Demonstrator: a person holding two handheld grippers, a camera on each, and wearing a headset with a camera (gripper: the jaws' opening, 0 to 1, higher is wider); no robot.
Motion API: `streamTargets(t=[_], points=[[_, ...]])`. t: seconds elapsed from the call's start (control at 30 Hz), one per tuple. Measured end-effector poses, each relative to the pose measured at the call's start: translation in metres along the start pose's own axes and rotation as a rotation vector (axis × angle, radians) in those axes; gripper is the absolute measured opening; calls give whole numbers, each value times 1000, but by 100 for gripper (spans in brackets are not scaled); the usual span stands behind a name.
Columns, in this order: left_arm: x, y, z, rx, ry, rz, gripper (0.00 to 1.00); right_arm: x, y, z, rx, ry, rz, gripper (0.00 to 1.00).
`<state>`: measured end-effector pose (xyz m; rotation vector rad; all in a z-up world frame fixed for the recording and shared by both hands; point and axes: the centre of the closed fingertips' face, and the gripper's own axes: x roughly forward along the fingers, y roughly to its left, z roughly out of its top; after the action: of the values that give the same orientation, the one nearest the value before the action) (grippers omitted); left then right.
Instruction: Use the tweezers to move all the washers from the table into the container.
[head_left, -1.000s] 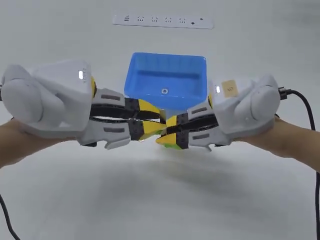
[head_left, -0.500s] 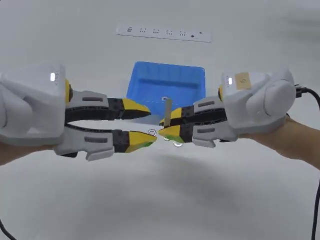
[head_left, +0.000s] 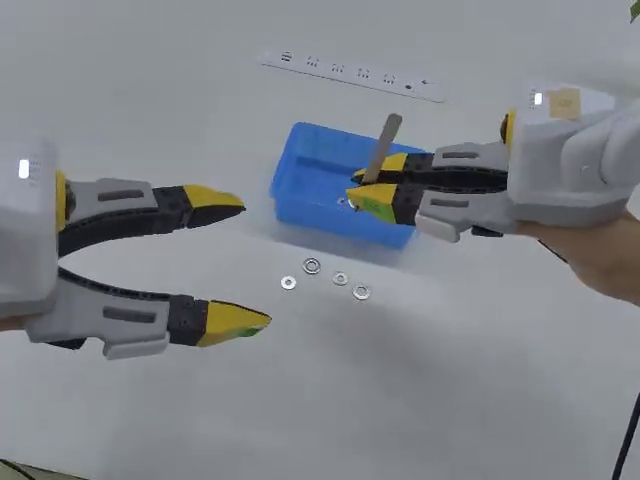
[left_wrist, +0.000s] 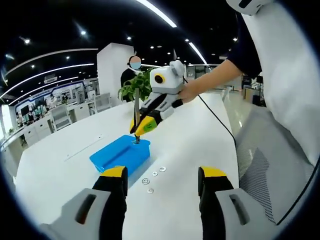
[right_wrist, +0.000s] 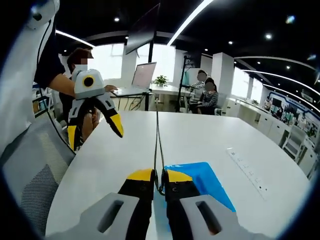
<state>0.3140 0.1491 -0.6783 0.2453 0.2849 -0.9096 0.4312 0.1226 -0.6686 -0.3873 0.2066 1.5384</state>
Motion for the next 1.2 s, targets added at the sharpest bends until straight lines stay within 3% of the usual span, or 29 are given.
streamTargets(t=[0.1, 0.17, 0.27, 0.47, 0.7, 0.87, 1.2], points=[[0, -3, -1, -16, -6, -4, 66, 4, -17, 0, 5, 2, -19, 8], [0, 0, 0, 24, -20, 26, 65, 6, -26, -1, 4, 6, -27, 8], [1, 2, 2, -3, -33, 38, 66, 11, -43, -7, 19, 3, -51, 8], [3, 0, 0, -18, -33, 43, 70, 23, -69, -40, 112, 24, -85, 9], [-2, 5, -7, -43, -3, 75, 81, 38, -72, -66, 124, 63, -71, 9], [-7, 14, -11, -62, 9, 131, 93, 47, -67, -78, 121, 84, -43, 9], [-2, 11, -16, -57, 41, 111, 99, 54, -59, -85, 90, 106, -7, 9]])
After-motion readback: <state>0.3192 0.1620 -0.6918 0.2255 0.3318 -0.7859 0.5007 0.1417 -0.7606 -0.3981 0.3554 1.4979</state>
